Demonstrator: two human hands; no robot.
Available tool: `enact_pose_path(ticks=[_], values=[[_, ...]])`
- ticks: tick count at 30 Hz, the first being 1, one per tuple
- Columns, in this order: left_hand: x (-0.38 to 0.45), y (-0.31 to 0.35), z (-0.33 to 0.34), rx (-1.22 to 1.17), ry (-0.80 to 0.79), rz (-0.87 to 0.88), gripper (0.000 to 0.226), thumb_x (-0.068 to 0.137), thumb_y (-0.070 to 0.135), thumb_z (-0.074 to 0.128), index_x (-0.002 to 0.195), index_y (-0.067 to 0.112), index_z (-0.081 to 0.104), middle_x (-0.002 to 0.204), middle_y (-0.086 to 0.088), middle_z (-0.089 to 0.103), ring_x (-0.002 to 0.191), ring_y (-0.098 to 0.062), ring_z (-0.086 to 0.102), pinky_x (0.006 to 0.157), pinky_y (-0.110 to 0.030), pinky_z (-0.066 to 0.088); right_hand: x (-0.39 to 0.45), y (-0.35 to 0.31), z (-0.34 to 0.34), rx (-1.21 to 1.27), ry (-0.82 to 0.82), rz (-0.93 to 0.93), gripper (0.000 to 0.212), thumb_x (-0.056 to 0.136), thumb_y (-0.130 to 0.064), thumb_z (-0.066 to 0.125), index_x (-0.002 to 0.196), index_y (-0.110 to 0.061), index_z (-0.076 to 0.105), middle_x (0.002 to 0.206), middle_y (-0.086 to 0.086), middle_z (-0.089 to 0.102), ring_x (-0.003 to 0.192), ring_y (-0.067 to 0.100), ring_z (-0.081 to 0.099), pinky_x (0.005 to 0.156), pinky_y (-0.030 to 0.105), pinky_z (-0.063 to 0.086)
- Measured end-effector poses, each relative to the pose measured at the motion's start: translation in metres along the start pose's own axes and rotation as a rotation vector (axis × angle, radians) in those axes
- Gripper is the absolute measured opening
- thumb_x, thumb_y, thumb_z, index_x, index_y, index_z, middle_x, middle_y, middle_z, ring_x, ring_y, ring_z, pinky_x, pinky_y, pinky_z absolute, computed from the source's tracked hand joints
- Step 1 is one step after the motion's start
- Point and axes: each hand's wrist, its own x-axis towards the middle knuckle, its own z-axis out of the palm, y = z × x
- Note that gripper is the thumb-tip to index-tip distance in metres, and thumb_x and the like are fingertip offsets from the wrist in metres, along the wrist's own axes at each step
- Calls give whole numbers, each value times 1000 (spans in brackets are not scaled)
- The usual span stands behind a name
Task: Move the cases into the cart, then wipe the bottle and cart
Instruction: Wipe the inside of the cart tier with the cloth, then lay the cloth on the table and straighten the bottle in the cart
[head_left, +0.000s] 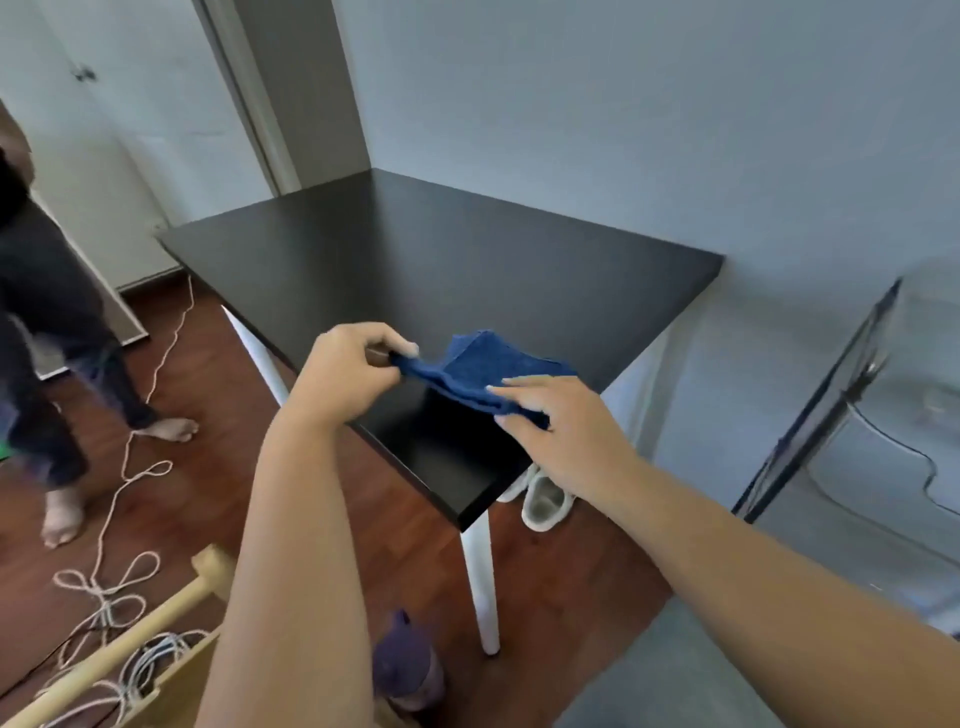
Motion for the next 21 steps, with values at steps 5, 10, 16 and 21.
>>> enact_pose_path(ticks=[5,10,16,21], values=[[-33,-27,14,-17,43,-29,47,70,-19,51,74,25,69,100,3,75,92,0,70,88,-18,54,-24,5,30,-200,-27,-90,36,89,-20,64,125,-27,66,132,-6,60,125,18,48,108,37,38],[-39,-28,15,56,78,-25,49,72,-16,47,73,28,68,103,4,74,93,-3,68,83,-10,49,-36,-4,29,-277,-32,-188,34,87,-29,63,121,-27,69,130,-2,62,123,23,53,103,41,42],[-47,6,37,311,196,145,37,79,-7,53,93,14,81,119,-2,71,118,-23,56,105,-32,39,-22,-1,12,-151,4,-84,43,97,-41,41,133,-24,59,145,0,48,137,20,37,115,35,26],[-58,30,78,513,-175,103,53,101,46,39,151,30,36,157,15,34,149,-24,20,118,-56,10,-4,24,6,-430,-155,64,55,101,-47,29,152,-26,27,162,-6,15,149,17,6,120,44,4]])
